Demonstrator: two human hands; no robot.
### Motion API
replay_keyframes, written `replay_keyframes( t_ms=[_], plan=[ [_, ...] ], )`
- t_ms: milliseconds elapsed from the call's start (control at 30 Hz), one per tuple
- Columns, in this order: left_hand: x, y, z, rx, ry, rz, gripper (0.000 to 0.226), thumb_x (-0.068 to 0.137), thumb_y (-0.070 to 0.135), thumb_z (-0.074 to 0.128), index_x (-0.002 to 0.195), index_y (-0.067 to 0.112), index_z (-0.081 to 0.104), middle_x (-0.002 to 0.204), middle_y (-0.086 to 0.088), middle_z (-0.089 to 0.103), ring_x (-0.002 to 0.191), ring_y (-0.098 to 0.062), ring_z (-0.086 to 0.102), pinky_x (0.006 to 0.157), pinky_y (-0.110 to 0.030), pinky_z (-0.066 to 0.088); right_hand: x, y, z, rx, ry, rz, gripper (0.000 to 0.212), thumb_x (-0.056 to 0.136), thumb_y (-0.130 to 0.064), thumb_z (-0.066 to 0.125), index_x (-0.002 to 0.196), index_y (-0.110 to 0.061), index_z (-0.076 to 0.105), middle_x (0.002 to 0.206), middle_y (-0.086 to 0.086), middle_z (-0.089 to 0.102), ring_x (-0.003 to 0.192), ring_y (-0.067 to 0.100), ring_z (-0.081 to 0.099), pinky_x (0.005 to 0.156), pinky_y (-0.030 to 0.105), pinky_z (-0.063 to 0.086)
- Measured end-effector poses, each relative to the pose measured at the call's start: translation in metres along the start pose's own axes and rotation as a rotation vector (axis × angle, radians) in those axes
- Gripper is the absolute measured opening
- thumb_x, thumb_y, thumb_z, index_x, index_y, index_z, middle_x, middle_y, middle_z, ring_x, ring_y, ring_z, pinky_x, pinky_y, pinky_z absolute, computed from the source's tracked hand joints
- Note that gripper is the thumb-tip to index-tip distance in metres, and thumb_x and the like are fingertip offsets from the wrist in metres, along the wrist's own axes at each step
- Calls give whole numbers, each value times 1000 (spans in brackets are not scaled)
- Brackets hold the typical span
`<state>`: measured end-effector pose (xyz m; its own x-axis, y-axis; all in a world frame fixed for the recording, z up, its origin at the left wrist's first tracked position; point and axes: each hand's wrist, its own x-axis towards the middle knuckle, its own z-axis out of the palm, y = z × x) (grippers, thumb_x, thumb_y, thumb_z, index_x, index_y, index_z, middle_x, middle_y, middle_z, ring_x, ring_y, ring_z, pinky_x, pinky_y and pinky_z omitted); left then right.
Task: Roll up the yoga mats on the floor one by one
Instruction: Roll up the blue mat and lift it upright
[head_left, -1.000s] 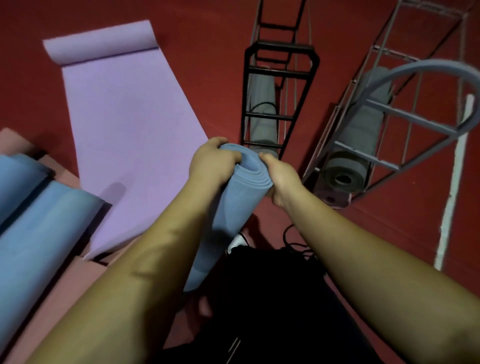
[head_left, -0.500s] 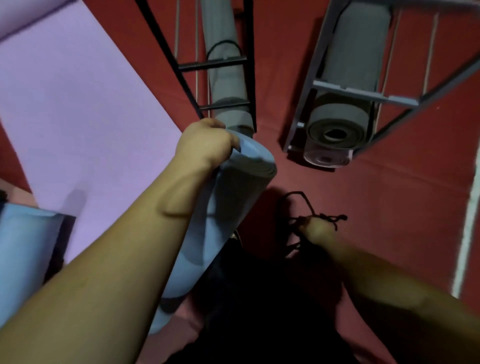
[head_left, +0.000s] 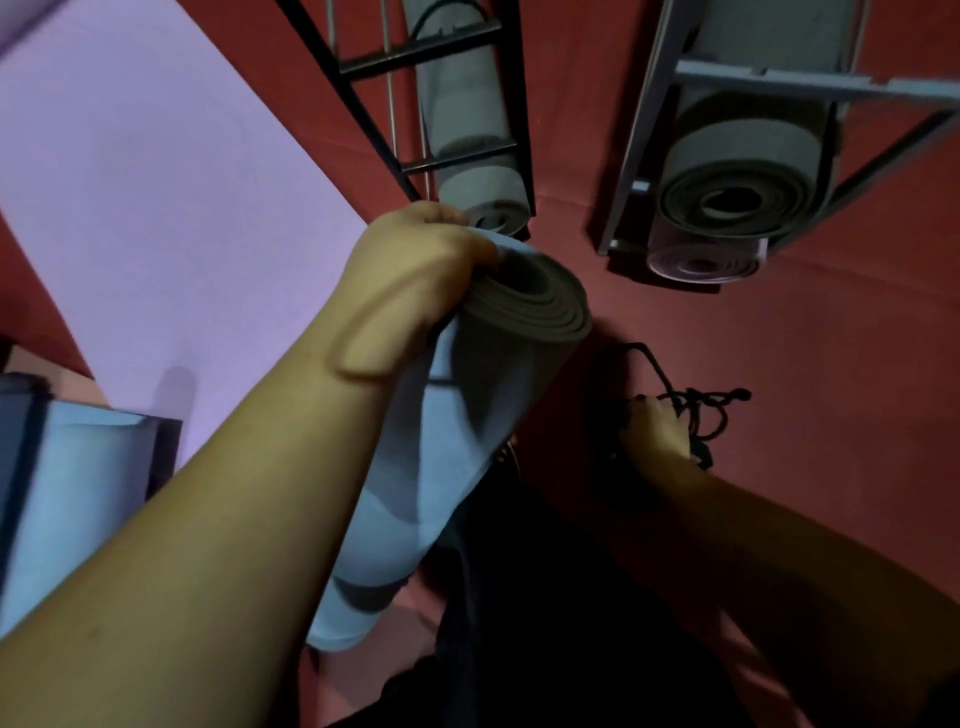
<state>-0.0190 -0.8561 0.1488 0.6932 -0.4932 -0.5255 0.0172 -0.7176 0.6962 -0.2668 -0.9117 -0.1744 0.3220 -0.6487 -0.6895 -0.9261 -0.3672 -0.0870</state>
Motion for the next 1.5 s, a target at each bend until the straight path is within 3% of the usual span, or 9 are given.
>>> replay_keyframes(
  t_ms=[267,367,500,633,833,1000,1267,1367,1500],
  plan=[
    [-44,-2,-32,-66,34,6,39,66,9,78,101,25,69,76,6,67,64,-9,61,60,-19,49,-39,-8,-76,298,149,-77,7,92,-22,52,91,-16,55,89,8,60,89,34,55,79,39,31],
    [-73,-6,-52,-87,59,2,32,64,8,76,87,29,69,84,4,72,81,-19,71,78,-34,60,-64,-33,-115,489,160,-163,13,93,-24,56,88,-15,48,83,8,55,82,31,54,69,35,34],
    [-128,-19,-90,-142,136,-7,59,50,18,69,109,25,70,92,0,74,85,-23,72,82,-41,60,-132,-88,-177,623,247,-453,4,92,-18,59,96,-17,60,85,3,63,79,21,55,68,28,35],
    [-186,-42,-131,-138,196,36,47,54,21,69,100,31,71,90,1,74,82,-20,71,79,-37,60,-218,-146,-232,652,278,-750,10,95,-25,61,104,-24,66,88,-8,67,84,14,63,80,28,45],
    [-276,-90,-174,-213,351,106,48,75,7,71,117,29,63,90,14,67,77,-8,66,78,-30,55,-342,-217,-258,516,238,-1115,12,96,-23,60,105,-26,68,87,-12,63,74,2,55,75,24,44],
    [-331,-123,-198,-305,494,119,61,74,12,70,128,30,48,94,10,62,77,-12,65,75,-38,55,-416,-251,-256,259,230,-1322,20,99,-24,56,113,-22,70,96,-15,57,94,-1,53,87,8,35],
    [-356,-153,-201,-198,538,166,90,81,12,65,156,30,18,158,2,21,130,-17,43,100,-23,35,-468,-290,-237,-56,175,-1391,27,101,-27,52,121,-19,68,107,-1,57,103,9,52,92,19,33],
    [-352,-160,-203,-211,537,207,78,81,9,64,151,27,34,152,5,40,135,-12,42,109,-24,34,-475,-295,-227,-100,138,-1389,27,101,-29,52,121,-21,69,101,-5,54,102,12,53,87,20,33],
    [-349,-165,-209,-253,601,192,47,81,8,62,125,23,61,123,6,64,112,-11,57,93,-23,43,-482,-296,-222,-157,223,-1418,26,99,-29,56,120,-24,69,98,-9,54,105,15,54,94,31,42]
  ],
)
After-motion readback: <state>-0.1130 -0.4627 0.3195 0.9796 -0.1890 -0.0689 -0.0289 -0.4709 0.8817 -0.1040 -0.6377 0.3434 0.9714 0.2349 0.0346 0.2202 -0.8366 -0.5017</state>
